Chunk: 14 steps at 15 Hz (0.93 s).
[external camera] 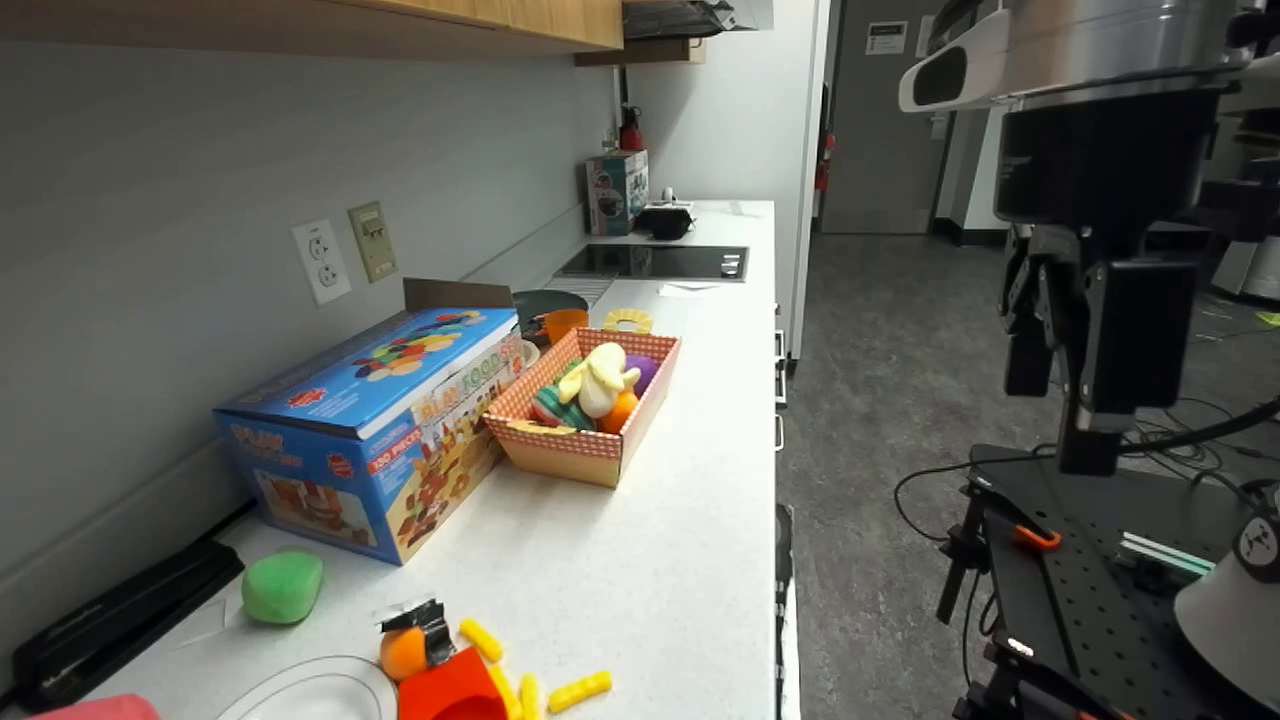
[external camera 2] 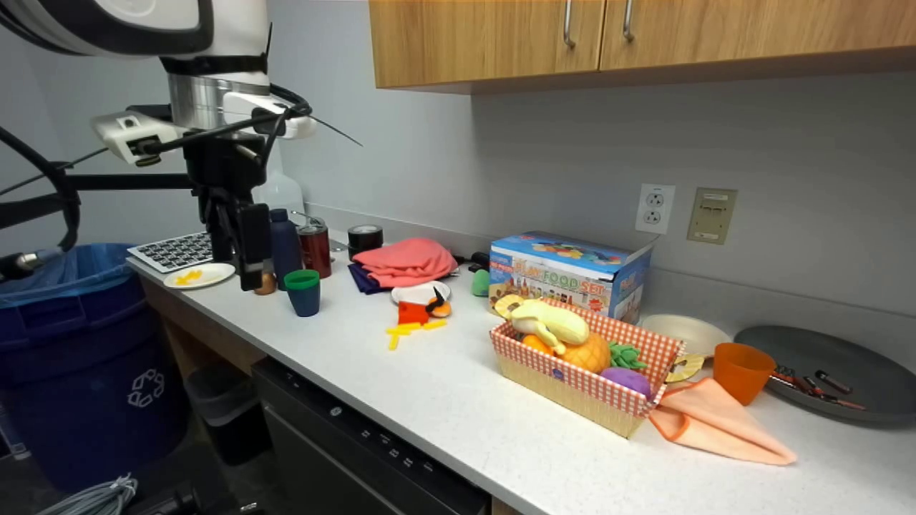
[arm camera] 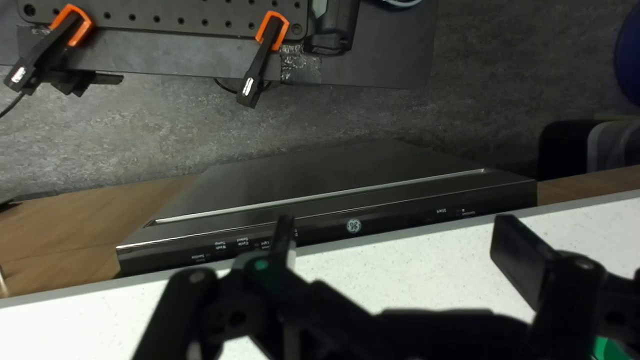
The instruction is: Open the cabinet door and put some of the fruits plush toy inside and close it
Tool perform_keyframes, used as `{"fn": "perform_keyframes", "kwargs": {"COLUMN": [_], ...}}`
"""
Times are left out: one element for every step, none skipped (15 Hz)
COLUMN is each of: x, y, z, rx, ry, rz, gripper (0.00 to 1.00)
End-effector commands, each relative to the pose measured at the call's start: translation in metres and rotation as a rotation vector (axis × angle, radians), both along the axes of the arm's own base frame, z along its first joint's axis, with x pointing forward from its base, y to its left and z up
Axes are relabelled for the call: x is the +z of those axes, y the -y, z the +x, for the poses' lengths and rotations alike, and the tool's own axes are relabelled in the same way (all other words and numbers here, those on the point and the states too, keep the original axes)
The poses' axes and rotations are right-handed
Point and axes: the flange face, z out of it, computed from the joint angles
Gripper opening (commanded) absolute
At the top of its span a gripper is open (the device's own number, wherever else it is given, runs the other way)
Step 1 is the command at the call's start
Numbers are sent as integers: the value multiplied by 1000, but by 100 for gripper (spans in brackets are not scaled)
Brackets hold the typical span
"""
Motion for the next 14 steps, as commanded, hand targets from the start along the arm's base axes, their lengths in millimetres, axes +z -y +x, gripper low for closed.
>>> {"fn": "perform_keyframes", "kwargs": {"x": [0,45,52,69,88,107,125,97,112,120,123,122,121,119], "y": [3,-49,-54,-68,-85,-103,-119,-96,-110,-119,-122,-122,-120,-120], "z": [4,16,18,21,23,24,25,12,12,13,15,18,20,22], "rx": [-24,-25,-33,-41,-47,-53,-72,-39,-47,-51,-53,-56,-60,-62], "ry": [71,110,152,206,257,312,361,313,351,367,371,367,362,358], "rz": [-65,-82,-112,-149,-180,-215,-252,-195,-215,-224,-227,-228,-230,-231], "gripper": [100,100,100,100,100,100,100,100,100,100,100,100,100,100]}}
